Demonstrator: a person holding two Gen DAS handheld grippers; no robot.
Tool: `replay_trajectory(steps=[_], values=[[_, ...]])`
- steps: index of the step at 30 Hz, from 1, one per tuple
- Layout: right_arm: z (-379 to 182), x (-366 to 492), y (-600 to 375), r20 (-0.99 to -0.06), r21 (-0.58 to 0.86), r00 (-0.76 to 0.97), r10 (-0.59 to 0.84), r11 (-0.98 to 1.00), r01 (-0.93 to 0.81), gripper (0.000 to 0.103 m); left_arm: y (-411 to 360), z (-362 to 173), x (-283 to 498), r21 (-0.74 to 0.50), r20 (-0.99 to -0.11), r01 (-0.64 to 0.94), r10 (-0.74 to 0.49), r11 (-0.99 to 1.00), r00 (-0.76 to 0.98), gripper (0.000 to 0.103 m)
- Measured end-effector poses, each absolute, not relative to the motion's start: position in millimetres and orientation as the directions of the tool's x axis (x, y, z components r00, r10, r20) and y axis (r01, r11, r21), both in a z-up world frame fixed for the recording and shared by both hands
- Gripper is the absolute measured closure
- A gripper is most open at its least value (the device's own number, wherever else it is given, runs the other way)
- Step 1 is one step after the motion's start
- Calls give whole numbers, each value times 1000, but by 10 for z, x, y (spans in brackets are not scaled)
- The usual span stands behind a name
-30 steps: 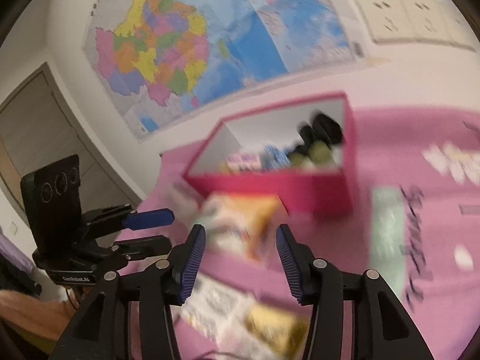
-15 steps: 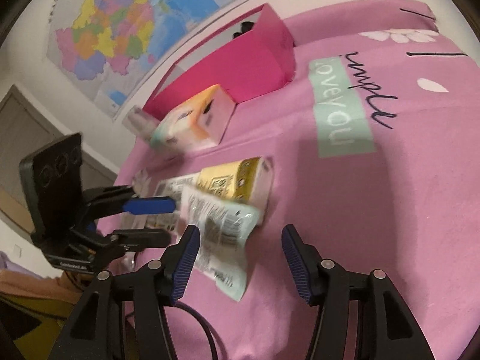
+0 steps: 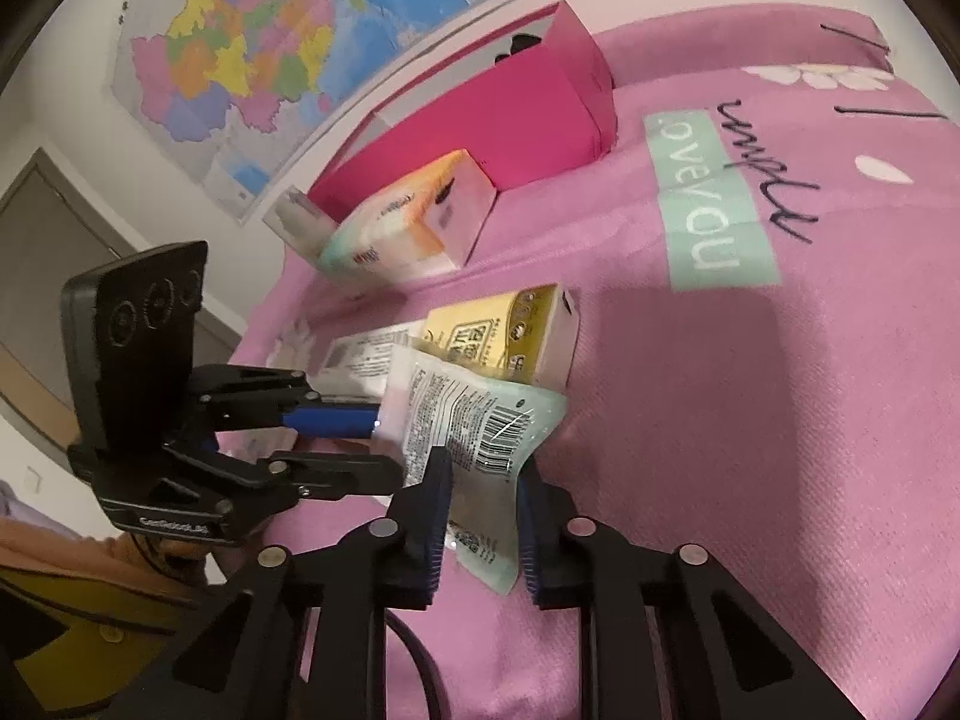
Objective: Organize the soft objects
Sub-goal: 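Grasp the clear plastic wrapper packet with the right gripper, then carry the plastic packet over the pink box and release it inside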
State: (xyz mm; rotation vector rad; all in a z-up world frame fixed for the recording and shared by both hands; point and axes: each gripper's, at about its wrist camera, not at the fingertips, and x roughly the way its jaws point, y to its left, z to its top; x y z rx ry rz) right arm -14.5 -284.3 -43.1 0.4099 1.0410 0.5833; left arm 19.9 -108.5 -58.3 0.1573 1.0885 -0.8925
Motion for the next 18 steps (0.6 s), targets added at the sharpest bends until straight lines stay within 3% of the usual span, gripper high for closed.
replay_trajectory(steps=[18], values=[[185,179,-2610,-603,518,454,656,755,-403,87,-729,22,325,-264,-733,673,-597,691,325,72]])
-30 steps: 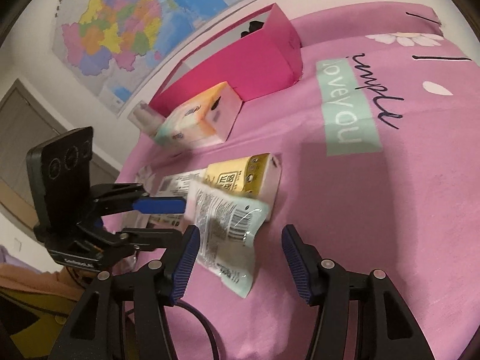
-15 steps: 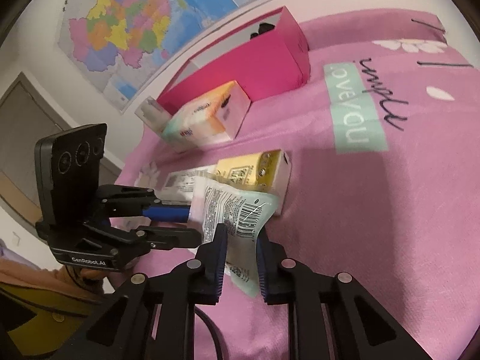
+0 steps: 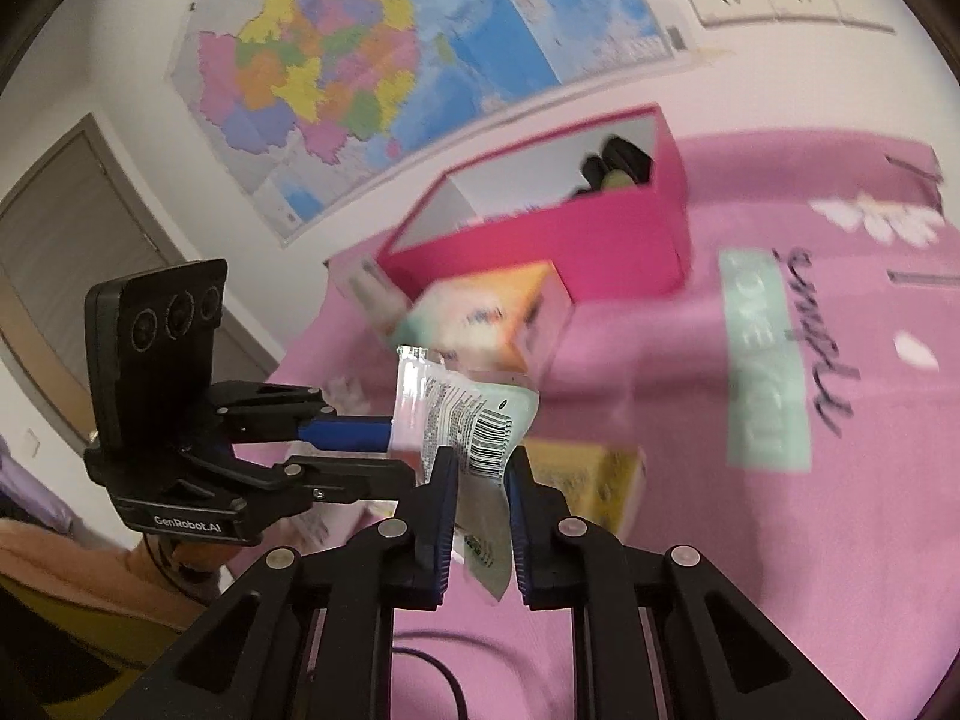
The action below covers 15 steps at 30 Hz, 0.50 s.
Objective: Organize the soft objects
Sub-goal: 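Carry the plastic packet over the pink box and release it inside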
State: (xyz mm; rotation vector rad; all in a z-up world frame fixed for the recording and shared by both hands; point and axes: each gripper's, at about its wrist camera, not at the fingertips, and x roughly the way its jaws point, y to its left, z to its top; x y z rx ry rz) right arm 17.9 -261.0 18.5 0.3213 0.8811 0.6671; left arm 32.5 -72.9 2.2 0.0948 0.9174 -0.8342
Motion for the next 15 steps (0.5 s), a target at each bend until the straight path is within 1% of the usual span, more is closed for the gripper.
replay_trajectory(steps=[15], values=[[504,822,-2270,-548,476,484,682,730,-491,87,-461,407,790,-217,-685,588,-551,779,477,72]])
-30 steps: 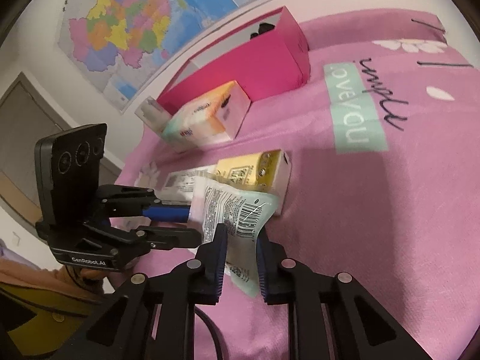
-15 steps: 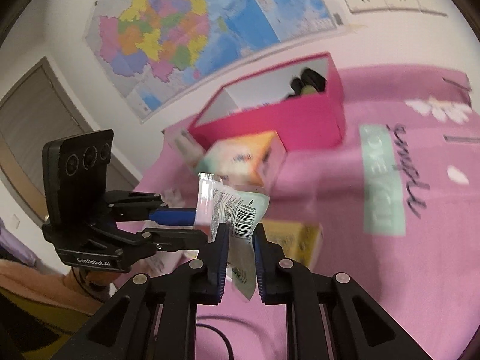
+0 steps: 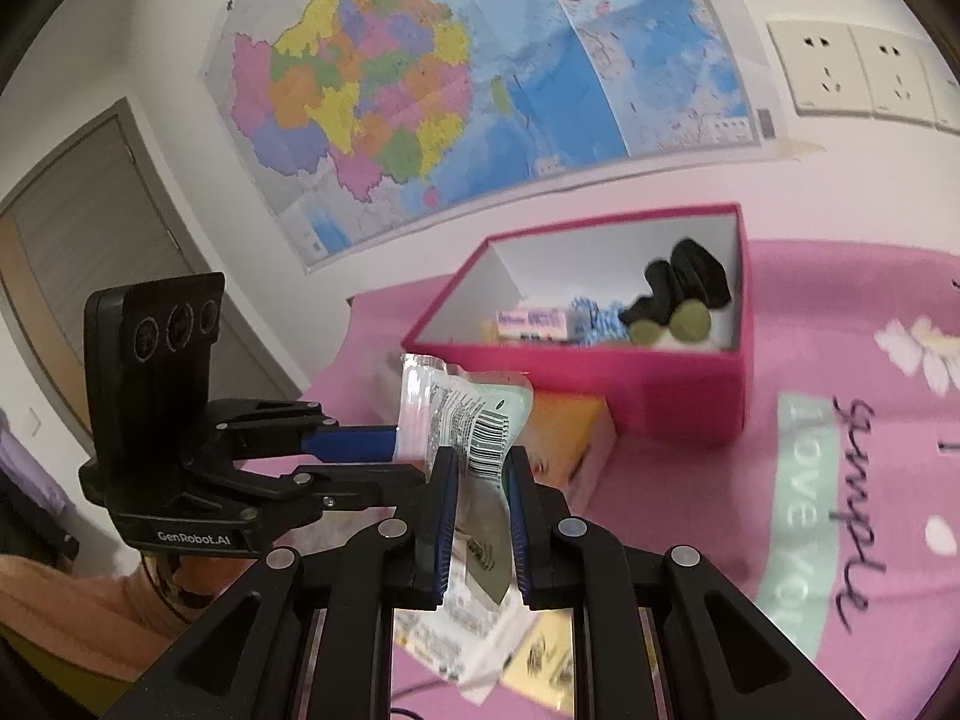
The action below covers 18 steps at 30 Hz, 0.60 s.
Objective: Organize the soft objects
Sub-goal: 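Carry the plastic packet over the pink box and release it inside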
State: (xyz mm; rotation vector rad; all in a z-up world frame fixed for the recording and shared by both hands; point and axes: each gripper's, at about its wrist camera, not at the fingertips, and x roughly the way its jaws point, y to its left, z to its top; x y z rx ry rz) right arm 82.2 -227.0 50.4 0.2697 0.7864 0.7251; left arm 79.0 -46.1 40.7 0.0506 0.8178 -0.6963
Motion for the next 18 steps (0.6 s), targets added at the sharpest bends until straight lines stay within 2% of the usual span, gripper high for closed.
replay_trajectory(steps=[18], values=[[629,1529,-2142,-521,467,525,673,740,-485,87,-425,636,1412,-170,-682,515,-477,840,554,72]])
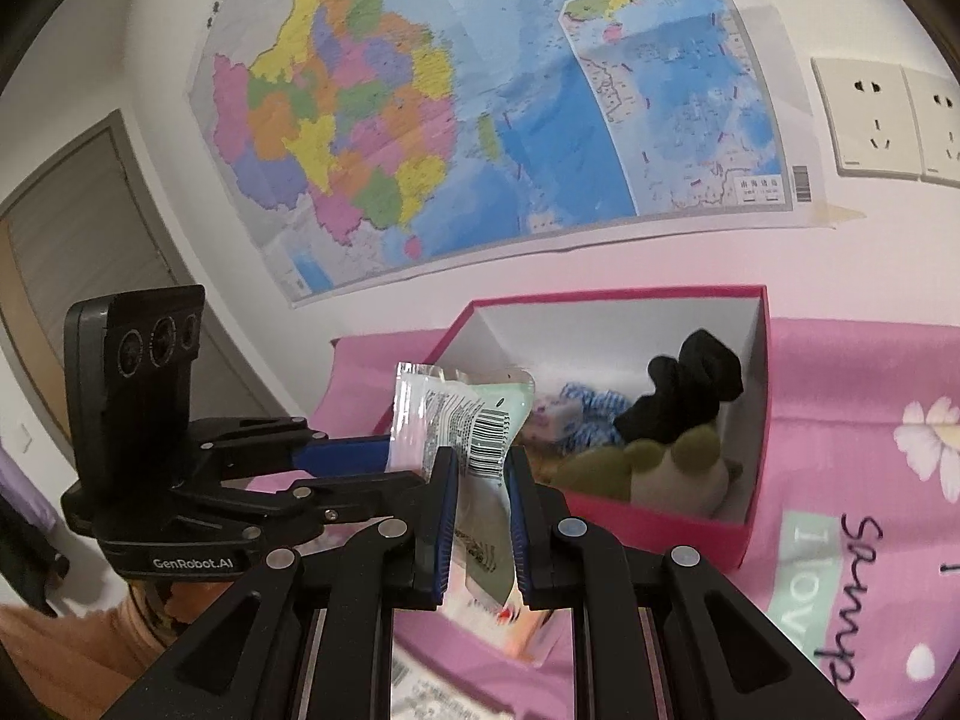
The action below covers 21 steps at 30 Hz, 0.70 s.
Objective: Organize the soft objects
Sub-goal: 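Carry the plastic packet over the pink box and release it inside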
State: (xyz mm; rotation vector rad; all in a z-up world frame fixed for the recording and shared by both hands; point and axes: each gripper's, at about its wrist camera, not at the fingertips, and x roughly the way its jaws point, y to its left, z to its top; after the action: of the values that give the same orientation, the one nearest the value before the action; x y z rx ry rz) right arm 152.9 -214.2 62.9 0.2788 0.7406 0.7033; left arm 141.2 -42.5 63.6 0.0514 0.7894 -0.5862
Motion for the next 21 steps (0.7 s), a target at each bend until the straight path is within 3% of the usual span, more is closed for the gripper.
replay_trajectory(steps=[21], values=[[331,2142,-2046,-573,492,519,634,773,-402,87,-461,419,2005,-168,-751,402,-381,900,539,72]])
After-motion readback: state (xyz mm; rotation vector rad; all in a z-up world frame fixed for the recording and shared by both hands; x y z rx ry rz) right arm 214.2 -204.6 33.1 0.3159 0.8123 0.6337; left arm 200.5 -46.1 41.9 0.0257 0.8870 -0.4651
